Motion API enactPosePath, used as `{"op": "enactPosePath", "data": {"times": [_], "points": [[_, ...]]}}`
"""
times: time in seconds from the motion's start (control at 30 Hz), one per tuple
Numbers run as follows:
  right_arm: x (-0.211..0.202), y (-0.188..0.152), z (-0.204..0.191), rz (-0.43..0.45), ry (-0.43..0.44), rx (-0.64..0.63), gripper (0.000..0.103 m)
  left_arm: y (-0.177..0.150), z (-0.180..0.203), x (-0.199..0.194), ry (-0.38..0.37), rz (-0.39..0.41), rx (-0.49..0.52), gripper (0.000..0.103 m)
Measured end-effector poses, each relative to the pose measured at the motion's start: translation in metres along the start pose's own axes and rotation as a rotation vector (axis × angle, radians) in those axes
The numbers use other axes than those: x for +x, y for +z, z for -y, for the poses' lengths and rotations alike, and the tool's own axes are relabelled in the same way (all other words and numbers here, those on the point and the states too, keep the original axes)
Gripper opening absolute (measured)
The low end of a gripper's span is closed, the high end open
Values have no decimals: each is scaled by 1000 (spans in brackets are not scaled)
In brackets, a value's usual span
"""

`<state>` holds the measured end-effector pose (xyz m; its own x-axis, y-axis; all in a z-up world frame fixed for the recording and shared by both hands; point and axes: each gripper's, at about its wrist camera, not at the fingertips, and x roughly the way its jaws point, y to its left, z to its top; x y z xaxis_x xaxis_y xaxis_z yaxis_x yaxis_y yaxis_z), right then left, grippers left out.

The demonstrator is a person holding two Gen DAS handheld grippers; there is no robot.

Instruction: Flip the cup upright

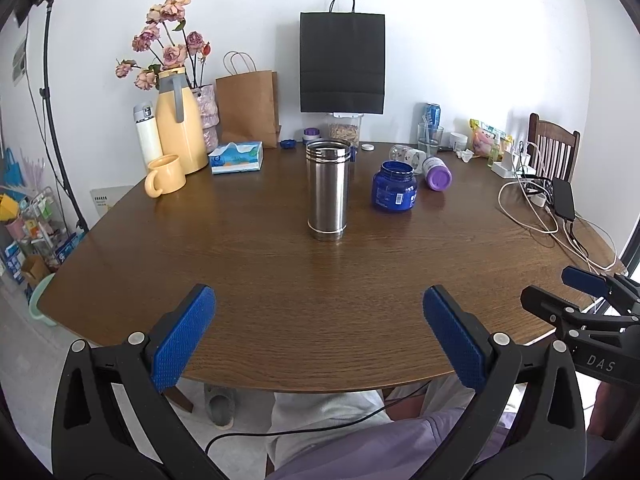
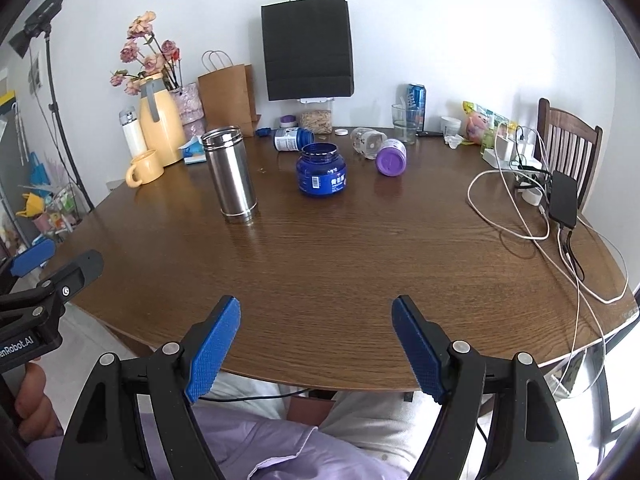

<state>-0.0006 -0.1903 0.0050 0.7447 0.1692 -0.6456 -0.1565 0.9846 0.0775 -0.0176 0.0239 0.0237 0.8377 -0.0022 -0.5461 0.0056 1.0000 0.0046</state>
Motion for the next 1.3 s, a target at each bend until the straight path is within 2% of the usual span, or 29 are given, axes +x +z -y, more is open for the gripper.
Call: {"op": "enactPosePath", "data": {"times": [1.3], "points": [[3, -2, -4, -14, 12, -11, 82, -1, 2, 3, 16, -22, 0, 103]]}}
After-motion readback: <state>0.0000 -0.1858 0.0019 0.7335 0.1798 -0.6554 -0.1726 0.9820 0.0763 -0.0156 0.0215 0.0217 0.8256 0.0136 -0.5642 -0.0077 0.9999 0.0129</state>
